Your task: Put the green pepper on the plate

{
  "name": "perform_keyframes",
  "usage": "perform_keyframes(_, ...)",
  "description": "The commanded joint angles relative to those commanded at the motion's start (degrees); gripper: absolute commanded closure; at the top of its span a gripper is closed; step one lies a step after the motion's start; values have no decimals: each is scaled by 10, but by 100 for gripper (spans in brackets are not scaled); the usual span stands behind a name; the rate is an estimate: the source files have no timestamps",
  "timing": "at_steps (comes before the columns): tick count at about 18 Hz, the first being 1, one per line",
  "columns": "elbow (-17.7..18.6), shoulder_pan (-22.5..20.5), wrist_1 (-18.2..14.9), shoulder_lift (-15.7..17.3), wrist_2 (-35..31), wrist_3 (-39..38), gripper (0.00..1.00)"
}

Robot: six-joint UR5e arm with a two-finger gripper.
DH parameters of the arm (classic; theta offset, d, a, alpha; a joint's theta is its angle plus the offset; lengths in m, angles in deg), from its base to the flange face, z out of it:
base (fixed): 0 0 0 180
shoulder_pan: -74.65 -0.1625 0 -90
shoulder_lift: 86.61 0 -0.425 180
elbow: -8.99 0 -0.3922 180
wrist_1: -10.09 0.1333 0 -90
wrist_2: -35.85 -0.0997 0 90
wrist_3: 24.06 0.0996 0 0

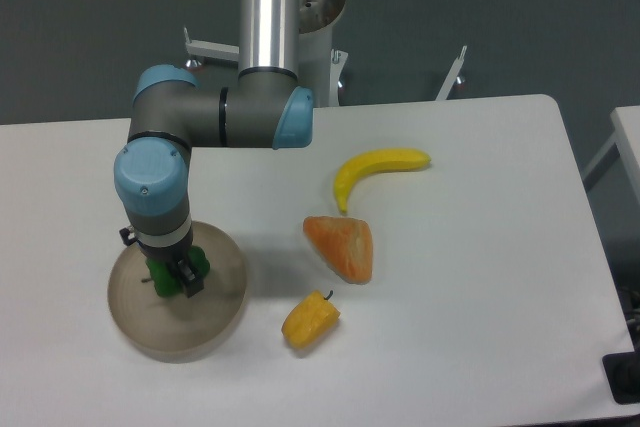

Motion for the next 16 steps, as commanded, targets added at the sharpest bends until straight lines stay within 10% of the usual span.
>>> perform_keyframes(5,-7,-7,-2,21,-2,2,0)
perform_keyframes(16,-3,-184,-60,104,-28,48,0)
